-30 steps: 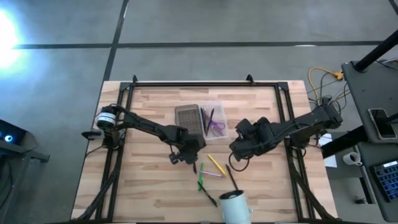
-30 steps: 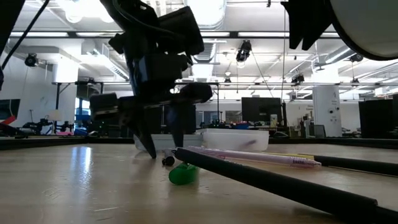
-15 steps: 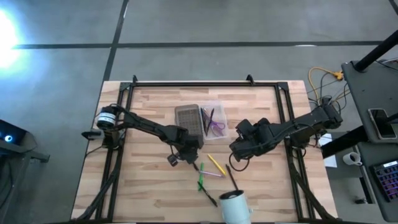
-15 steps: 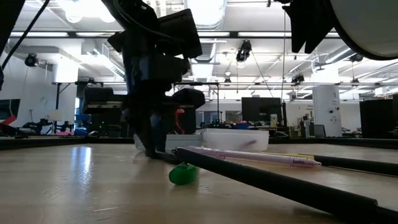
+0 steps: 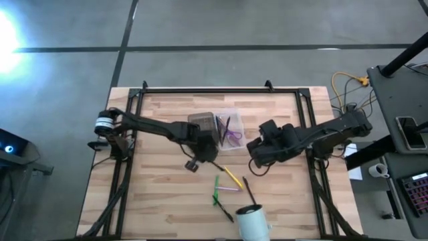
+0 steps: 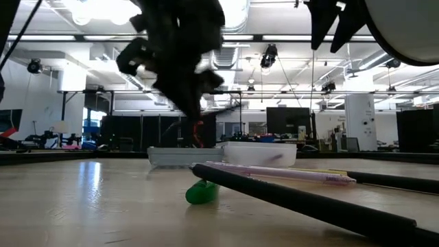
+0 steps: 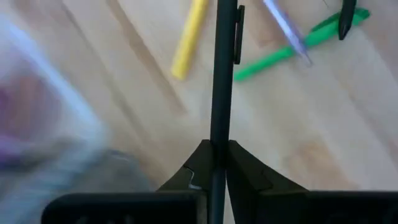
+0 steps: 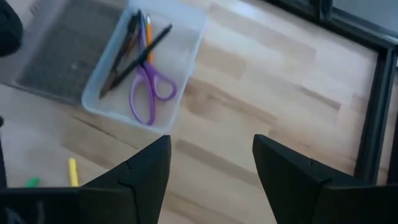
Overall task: Pick & place school supplies into a supply box
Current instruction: Put the black pen into the gray supply box
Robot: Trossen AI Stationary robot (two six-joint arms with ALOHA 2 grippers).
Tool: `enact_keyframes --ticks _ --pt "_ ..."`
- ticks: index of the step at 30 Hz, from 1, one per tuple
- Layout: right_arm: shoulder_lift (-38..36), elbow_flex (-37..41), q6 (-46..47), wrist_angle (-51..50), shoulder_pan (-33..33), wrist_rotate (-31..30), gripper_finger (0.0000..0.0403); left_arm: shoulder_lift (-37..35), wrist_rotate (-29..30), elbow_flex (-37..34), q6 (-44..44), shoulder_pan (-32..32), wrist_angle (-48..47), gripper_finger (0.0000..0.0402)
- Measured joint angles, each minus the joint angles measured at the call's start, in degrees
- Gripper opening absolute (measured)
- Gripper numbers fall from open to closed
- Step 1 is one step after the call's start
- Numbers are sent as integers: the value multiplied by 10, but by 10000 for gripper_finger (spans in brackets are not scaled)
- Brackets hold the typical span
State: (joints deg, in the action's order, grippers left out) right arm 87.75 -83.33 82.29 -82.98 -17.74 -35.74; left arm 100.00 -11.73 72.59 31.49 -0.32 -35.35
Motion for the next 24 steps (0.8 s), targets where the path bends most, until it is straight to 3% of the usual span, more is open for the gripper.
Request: enact_keyframes --ticks 4,7,13,18,24 --pt "-22 0 -2 -1 0 -13 219 6 130 37 199 7 4 8" --pt "-33 0 1 -1 0 -29 219 41 179 85 293 35 5 11" --pt "-45 0 2 -4 0 -34 219 133 214 192 386 107 -7 13" --pt "-52 0 1 -13 0 -23 219 187 219 281 424 142 -87 13" --pt "-52 0 -16 -17 0 -20 219 210 215 308 450 150 -95 19"
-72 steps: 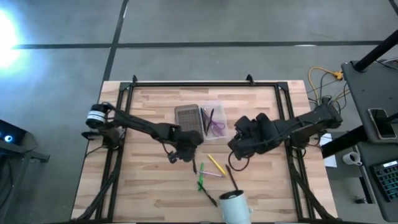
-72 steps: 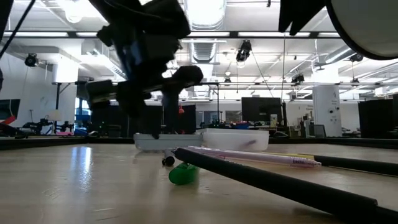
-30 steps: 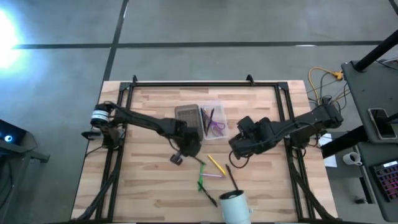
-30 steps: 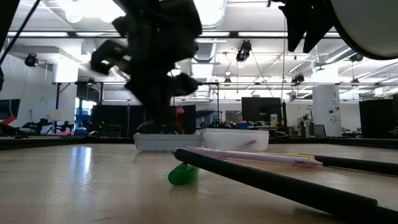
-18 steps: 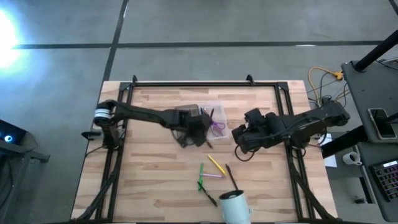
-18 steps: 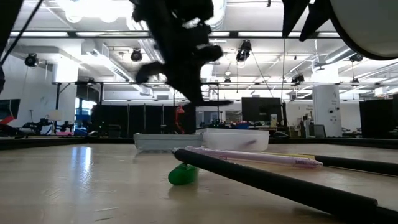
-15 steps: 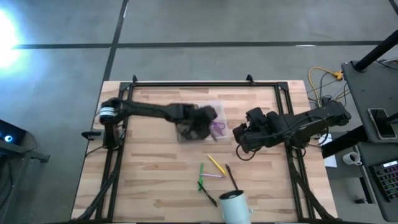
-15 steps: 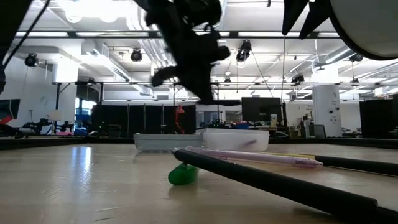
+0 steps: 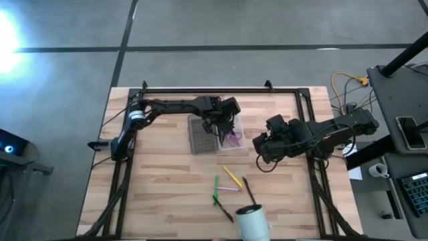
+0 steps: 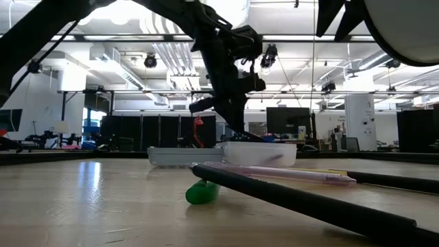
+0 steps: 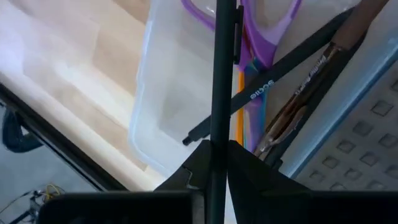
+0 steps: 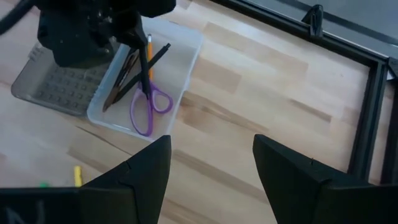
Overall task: Pick & place school supplies into a supply box
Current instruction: Put the black pen into the gray supply box
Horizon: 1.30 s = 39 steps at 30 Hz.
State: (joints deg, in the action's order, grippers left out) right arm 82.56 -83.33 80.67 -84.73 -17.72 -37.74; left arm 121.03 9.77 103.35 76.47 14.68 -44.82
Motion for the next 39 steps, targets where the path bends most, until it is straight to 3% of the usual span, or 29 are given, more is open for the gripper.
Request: enact_keyframes --ticks 16,20,26,32,36,39 --pt "0 0 -16 -4 0 8 219 -13 -5 -40 -129 -8 52 115" --pt "0 2 -28 -2 1 53 219 -56 -5 -41 -224 -25 19 122" --pt "0 42 -45 50 20 184 219 -150 -11 -80 -437 -65 -42 123" --pt "0 136 -43 256 38 313 219 -283 -11 -241 -680 -93 7 123" --pt "7 187 -9 381 41 338 219 -389 -11 -409 -789 -96 142 123" --pt "29 198 23 389 42 351 214 -466 -10 -515 -825 -97 229 123"
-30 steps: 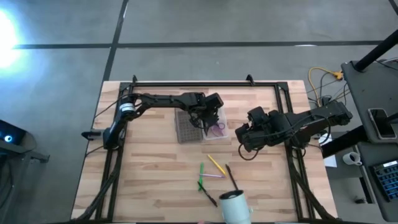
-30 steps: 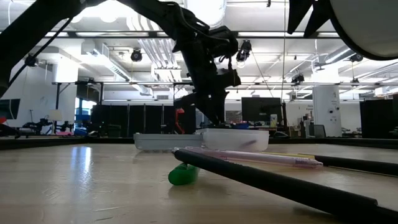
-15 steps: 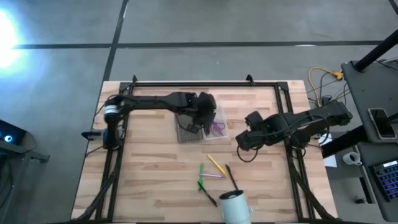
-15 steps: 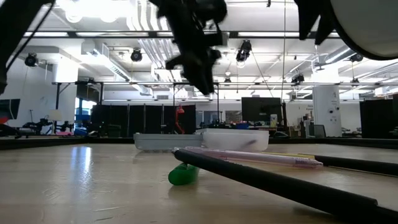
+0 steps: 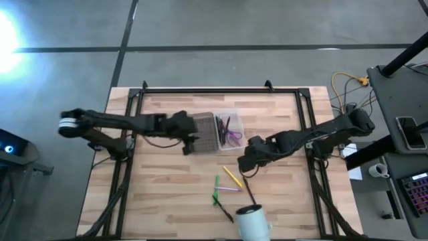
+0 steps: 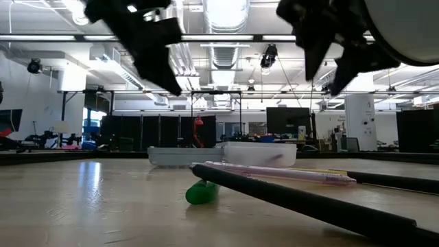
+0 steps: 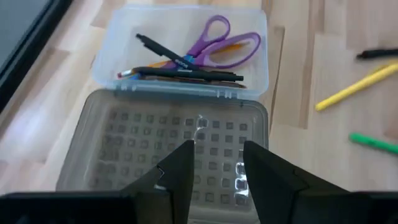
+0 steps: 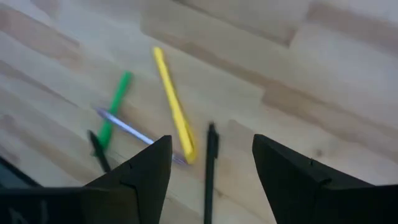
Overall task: Pick & place school supplies into a supply box
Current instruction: Put the black pen into the gray supply box
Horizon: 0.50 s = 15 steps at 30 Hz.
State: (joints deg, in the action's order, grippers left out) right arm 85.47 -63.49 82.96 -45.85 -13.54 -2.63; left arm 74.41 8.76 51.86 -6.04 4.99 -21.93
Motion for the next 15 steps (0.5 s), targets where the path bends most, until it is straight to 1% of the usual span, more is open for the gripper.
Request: enact_keyframes --ticks 3,7,11,15 --pt "33 -1 9 0 -1 36 204 -69 2 -69 -6 0 28 123" --pt "94 -31 -9 -2 -12 69 191 -141 2 -121 -6 0 34 123" --pt "150 -71 -6 -4 -30 91 178 -185 3 -144 6 2 35 122" --pt "193 -96 17 -14 -43 115 167 -199 3 -146 10 3 33 122"
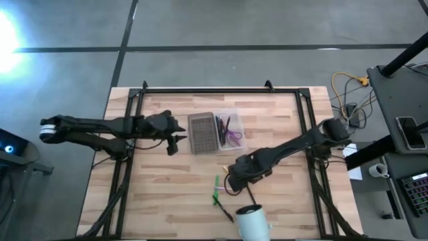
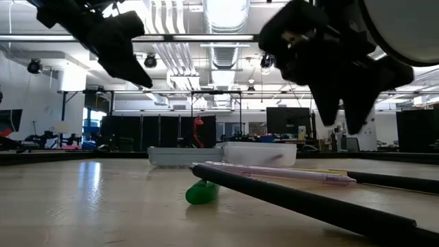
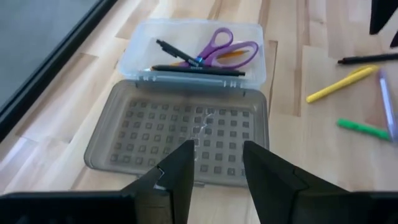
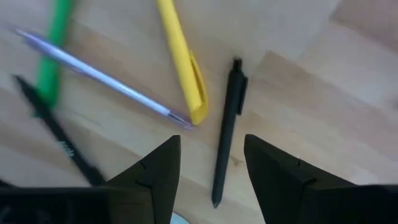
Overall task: Pick & place school supplies into a supply box
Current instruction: Put the black pen into the gray supply box
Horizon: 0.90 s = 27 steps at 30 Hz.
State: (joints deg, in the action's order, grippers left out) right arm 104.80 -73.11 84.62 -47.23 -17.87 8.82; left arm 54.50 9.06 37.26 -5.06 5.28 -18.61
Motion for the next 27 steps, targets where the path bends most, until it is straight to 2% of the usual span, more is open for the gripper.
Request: enact_keyframes --ticks 10,21,24,27 --pt "63 -9 29 -2 -14 32 146 5 0 40 30 0 -12 122" --pt "103 -2 1 -21 -22 40 123 6 -1 50 36 0 -30 122" --pt "109 -1 3 -15 -21 47 103 6 -1 49 35 0 -30 122" --pt "106 0 22 -13 -22 23 63 6 -1 49 30 1 -30 122"
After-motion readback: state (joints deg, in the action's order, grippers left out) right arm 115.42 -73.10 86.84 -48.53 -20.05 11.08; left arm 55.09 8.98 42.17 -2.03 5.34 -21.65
